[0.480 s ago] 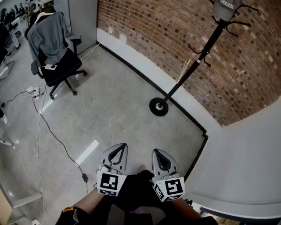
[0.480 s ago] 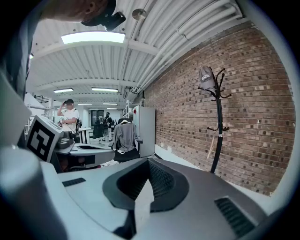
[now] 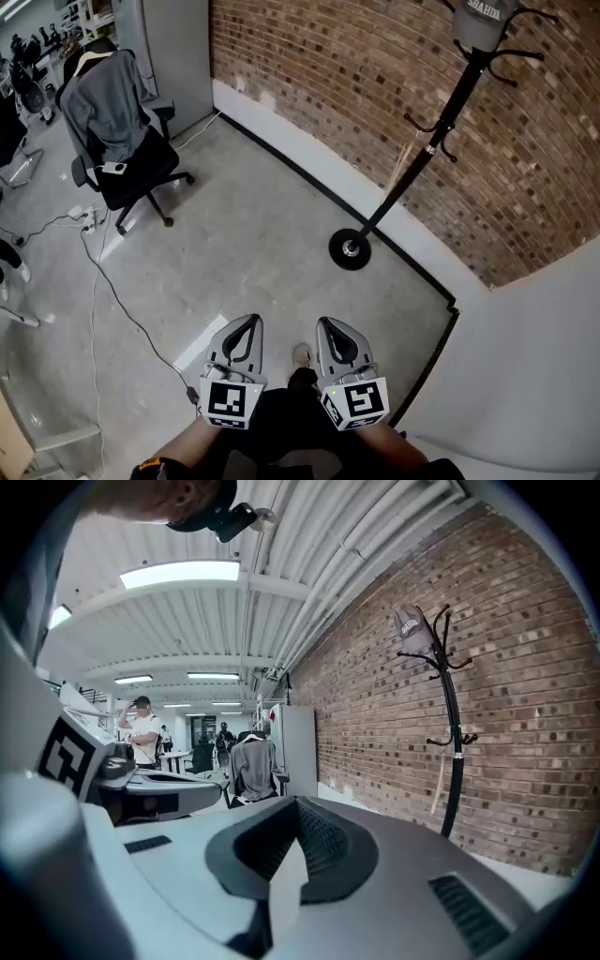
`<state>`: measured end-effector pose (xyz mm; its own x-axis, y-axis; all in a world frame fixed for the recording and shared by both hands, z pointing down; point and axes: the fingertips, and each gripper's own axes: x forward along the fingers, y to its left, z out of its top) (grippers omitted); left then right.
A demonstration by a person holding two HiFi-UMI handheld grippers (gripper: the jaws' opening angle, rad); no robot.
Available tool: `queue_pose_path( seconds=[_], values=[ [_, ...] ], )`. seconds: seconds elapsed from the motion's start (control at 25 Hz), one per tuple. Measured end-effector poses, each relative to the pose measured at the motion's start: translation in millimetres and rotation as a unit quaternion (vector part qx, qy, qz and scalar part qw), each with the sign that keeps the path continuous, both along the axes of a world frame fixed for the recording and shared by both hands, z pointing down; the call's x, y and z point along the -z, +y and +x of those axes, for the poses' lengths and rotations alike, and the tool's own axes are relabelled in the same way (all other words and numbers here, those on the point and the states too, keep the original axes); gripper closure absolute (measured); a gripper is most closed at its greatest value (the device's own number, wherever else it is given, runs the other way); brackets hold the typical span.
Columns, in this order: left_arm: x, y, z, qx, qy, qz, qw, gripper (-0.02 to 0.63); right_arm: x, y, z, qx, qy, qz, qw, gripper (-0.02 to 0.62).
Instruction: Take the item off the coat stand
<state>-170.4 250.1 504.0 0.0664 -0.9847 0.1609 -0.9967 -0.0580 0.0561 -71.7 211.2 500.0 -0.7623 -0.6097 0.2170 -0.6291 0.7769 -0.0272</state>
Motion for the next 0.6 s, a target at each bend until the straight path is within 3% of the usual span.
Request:
queue_pose_path(
  seconds=[0.16, 0.6],
  values=[
    [2, -46, 10, 0.021, -0.012, -0.028, 0.9993, 0.572, 3, -44, 3, 0.029, -0.011, -0.003, 1.000, 0.586],
    [11, -176, 78, 0.028, -0.048, -0.022, 0.9982, 0.572, 4, -175, 75, 0.031, -0.044, -0.010, 0.998, 0.586]
  ],
)
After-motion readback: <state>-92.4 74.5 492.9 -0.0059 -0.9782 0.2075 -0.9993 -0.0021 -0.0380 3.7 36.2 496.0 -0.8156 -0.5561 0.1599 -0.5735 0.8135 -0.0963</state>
